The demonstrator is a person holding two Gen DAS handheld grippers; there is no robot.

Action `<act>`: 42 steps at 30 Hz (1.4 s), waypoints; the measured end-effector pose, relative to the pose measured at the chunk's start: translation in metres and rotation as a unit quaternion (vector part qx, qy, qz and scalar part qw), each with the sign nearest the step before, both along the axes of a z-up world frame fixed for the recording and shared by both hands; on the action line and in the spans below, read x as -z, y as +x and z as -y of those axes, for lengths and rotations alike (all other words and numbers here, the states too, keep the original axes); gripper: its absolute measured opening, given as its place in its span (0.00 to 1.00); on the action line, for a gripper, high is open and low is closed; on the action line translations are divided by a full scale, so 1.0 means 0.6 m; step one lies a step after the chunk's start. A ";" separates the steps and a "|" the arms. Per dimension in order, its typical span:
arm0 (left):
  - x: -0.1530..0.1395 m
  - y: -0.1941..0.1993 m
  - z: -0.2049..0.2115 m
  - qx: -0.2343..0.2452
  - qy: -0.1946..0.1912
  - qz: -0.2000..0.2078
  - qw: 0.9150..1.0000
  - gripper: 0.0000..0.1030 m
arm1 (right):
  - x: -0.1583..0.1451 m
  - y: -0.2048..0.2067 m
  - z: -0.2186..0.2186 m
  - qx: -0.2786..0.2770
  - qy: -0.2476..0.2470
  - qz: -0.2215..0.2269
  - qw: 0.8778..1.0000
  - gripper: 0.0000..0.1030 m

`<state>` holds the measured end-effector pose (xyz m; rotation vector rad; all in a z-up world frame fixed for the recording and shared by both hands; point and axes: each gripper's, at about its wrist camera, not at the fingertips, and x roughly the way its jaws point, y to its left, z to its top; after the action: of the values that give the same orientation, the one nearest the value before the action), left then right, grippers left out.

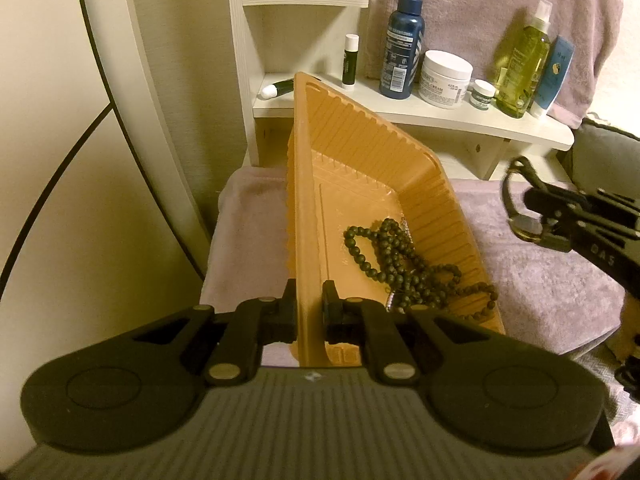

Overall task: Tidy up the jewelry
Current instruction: 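Carry the watch into the orange tray and open the right gripper while the left gripper holds the tray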

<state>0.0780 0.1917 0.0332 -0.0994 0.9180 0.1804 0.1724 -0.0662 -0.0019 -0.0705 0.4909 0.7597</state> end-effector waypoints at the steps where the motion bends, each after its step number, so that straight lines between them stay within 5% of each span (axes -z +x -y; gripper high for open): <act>1: 0.000 0.000 0.000 0.000 0.000 0.000 1.000 0.10 | 0.000 0.002 -0.009 -0.005 0.000 0.000 1.000 0.13; 13: 0.000 0.001 0.000 0.001 0.000 0.000 1.000 0.10 | 0.018 0.034 -0.082 -0.022 0.000 -0.030 0.999 0.14; 36: 0.002 0.002 0.000 0.003 0.000 -0.001 1.000 0.10 | 0.044 0.051 -0.099 -0.026 0.021 -0.075 0.997 0.14; 40: 0.001 0.002 0.002 0.004 0.002 -0.001 1.000 0.10 | 0.038 0.048 -0.096 -0.023 0.026 -0.069 0.997 0.43; 42: 0.001 0.001 0.002 0.004 0.001 -0.001 1.000 0.10 | 0.036 0.045 -0.092 -0.018 0.024 -0.065 0.997 0.44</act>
<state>0.0788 0.1908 0.0326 -0.0939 0.9196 0.1735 0.1993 -0.0109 -0.0233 0.0160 0.5963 0.8142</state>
